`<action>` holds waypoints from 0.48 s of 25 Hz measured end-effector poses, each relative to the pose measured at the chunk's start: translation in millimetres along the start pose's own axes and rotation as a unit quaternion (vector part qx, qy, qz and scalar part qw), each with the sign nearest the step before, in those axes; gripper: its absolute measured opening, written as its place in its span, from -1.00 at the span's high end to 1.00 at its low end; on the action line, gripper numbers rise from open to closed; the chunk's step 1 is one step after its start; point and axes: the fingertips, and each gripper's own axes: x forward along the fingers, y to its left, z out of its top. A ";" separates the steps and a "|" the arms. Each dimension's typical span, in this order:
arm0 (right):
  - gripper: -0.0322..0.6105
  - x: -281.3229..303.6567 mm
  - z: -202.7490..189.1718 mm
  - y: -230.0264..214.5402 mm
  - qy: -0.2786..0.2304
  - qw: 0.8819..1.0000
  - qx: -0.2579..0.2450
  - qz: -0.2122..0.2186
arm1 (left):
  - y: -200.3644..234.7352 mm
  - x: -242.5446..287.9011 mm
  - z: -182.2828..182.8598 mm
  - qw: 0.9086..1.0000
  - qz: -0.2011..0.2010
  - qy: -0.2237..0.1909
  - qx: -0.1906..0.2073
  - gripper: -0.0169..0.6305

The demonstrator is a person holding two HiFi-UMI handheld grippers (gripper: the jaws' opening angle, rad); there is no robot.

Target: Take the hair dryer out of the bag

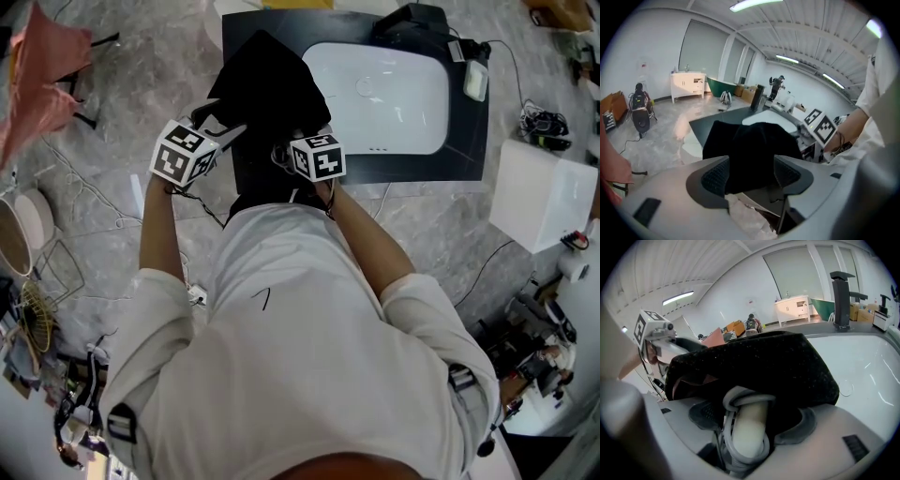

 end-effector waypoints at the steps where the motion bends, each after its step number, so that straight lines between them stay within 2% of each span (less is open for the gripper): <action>1: -0.05 0.0 0.0 0.1 0.000 1.000 0.000 0.002 | 1.9 10.6 -12.2 1.000 0.000 0.022 0.005 0.00; 3: -0.05 0.0 -0.3 0.4 0.001 1.000 0.000 0.006 | 4.0 29.7 -30.8 0.998 0.004 0.057 0.019 0.00; 6: -0.04 -1.0 -0.1 0.5 0.003 1.000 0.000 0.013 | 11.3 45.8 -42.1 0.996 0.023 0.081 0.025 0.01; 7: -0.04 -2.2 -0.5 0.6 0.004 1.000 -0.001 0.015 | 14.6 47.6 -43.2 0.995 0.032 0.086 0.027 0.11; 9: -0.03 -5.8 -3.2 2.0 0.008 1.000 -0.004 0.020 | 20.2 47.6 -42.4 0.992 0.058 0.094 0.056 0.52; 11: -0.03 -9.3 -6.2 3.4 0.012 0.999 -0.012 0.027 | 25.8 47.0 -36.9 0.986 0.084 0.101 0.107 0.75; 12: -0.03 -11.1 -7.8 3.5 0.013 0.999 -0.016 0.031 | 29.2 47.8 -32.9 0.981 0.095 0.105 0.132 0.78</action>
